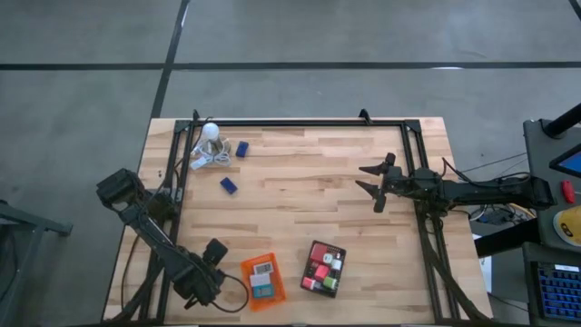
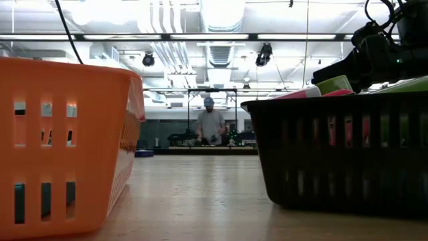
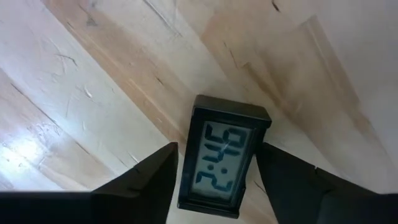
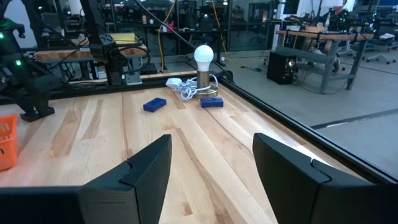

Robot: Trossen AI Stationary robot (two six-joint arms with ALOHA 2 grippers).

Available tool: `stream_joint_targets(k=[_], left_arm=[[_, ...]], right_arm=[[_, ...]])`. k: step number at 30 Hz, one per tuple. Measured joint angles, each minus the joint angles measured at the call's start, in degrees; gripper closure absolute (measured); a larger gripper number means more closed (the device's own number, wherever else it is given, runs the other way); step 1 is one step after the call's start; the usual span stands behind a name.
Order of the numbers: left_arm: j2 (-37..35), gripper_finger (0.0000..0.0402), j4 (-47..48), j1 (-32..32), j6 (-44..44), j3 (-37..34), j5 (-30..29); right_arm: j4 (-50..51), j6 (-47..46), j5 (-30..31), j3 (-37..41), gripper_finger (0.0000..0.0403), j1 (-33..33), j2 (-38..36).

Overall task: Pick & Place Office items
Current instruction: Put the black timer into the orange bin

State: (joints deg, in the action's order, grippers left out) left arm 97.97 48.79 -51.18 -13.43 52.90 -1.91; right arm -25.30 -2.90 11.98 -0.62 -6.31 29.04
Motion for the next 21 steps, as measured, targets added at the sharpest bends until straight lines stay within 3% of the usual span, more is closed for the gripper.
stream_joint_targets(k=[10, 21], left_arm=[[0.0, 0.0247, -0.6, 0.0, 0.0, 0.0, 0.0], [-1.2, 0.0245, -1.7, 0.0, 0.0, 0.0, -0.9]], right_arm=[[0.0, 0.0, 0.0, 0.0, 0.0184, 0.0, 0.0], [0.0, 0.1, 0.0, 0.0, 0.0184, 0.0, 0.0]])
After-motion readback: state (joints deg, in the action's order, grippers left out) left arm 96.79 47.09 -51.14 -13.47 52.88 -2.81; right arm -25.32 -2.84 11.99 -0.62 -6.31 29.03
